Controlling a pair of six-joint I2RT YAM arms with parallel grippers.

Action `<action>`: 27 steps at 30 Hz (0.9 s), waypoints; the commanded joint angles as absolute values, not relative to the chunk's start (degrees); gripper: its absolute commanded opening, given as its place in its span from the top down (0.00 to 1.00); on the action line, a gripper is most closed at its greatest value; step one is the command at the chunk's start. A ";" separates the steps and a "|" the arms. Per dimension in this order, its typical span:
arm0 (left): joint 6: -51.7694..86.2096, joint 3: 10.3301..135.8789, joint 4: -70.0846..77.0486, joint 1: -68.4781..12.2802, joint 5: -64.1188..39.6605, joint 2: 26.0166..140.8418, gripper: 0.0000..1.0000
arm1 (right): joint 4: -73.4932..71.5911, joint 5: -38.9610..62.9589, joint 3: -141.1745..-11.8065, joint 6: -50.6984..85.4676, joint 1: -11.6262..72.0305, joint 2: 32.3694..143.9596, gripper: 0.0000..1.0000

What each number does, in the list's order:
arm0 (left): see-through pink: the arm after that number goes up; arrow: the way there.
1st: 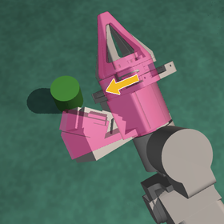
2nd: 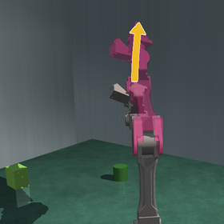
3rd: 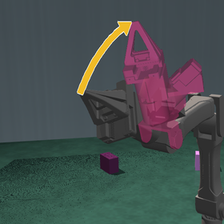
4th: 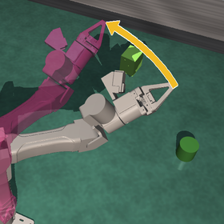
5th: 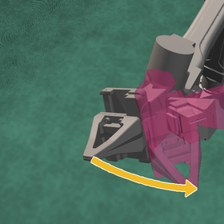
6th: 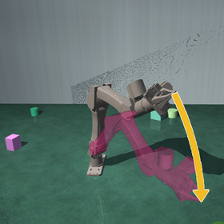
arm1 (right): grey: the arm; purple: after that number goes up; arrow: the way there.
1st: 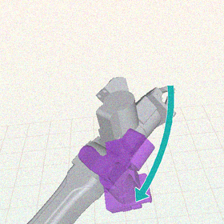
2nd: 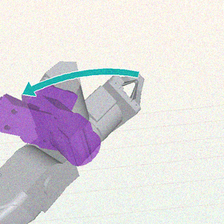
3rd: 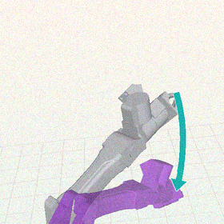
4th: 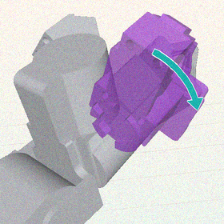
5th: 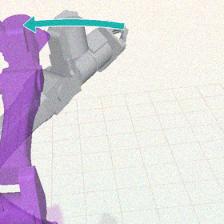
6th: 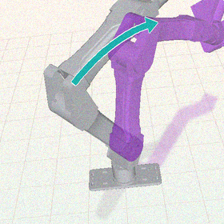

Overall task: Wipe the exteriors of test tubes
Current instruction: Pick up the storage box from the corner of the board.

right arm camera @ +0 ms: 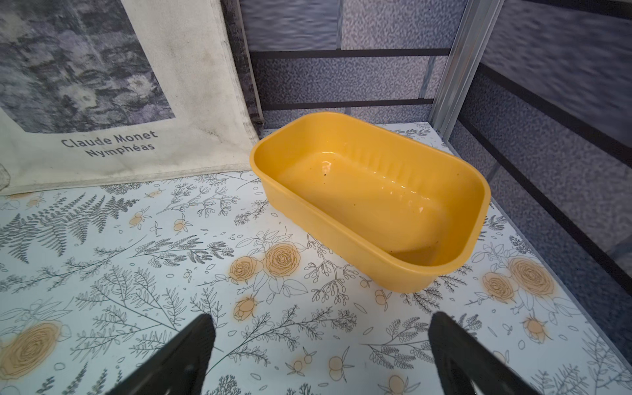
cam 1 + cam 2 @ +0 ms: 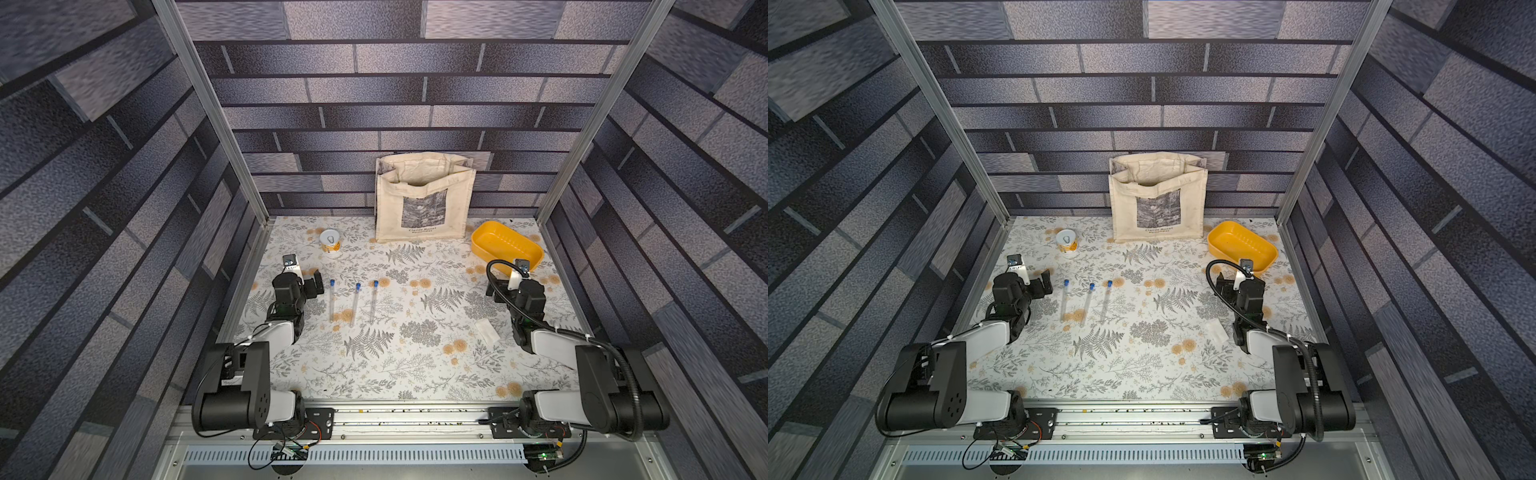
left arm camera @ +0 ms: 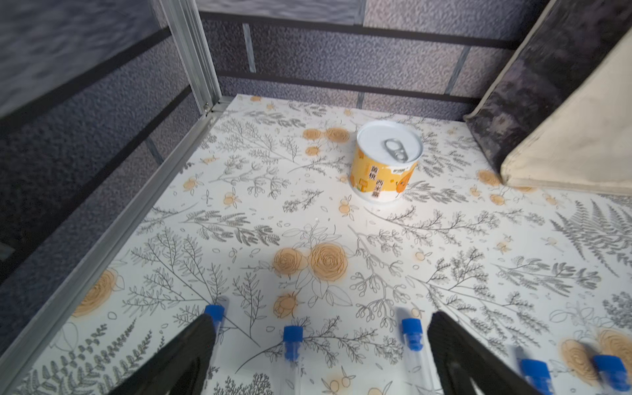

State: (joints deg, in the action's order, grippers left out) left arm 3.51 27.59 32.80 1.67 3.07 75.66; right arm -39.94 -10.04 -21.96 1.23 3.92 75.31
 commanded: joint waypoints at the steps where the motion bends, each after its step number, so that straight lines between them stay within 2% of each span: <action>1: 5.54 30.91 23.69 -0.30 7.39 69.91 0.00 | -26.25 -11.27 -26.46 4.99 3.58 71.13 0.00; 7: 16.44 43.09 -0.10 -5.81 11.23 63.46 0.00 | -8.38 -12.56 -38.76 5.78 3.60 69.90 0.00; 11: 21.64 45.84 -6.40 -11.32 13.21 59.51 0.00 | -0.21 -10.69 -47.44 3.18 3.60 72.70 0.00; 16: 28.98 46.90 -11.74 -11.80 5.53 53.27 0.00 | 16.68 -3.35 -63.24 -4.47 3.56 80.50 0.00; 23: 28.47 52.51 -19.08 -10.55 -7.23 50.39 0.00 | 31.56 -1.36 -78.60 -12.61 3.42 91.68 0.00; 27: 25.65 55.08 -23.08 -11.71 -10.57 48.97 0.00 | 39.37 -0.02 -88.06 -15.52 2.90 100.13 0.08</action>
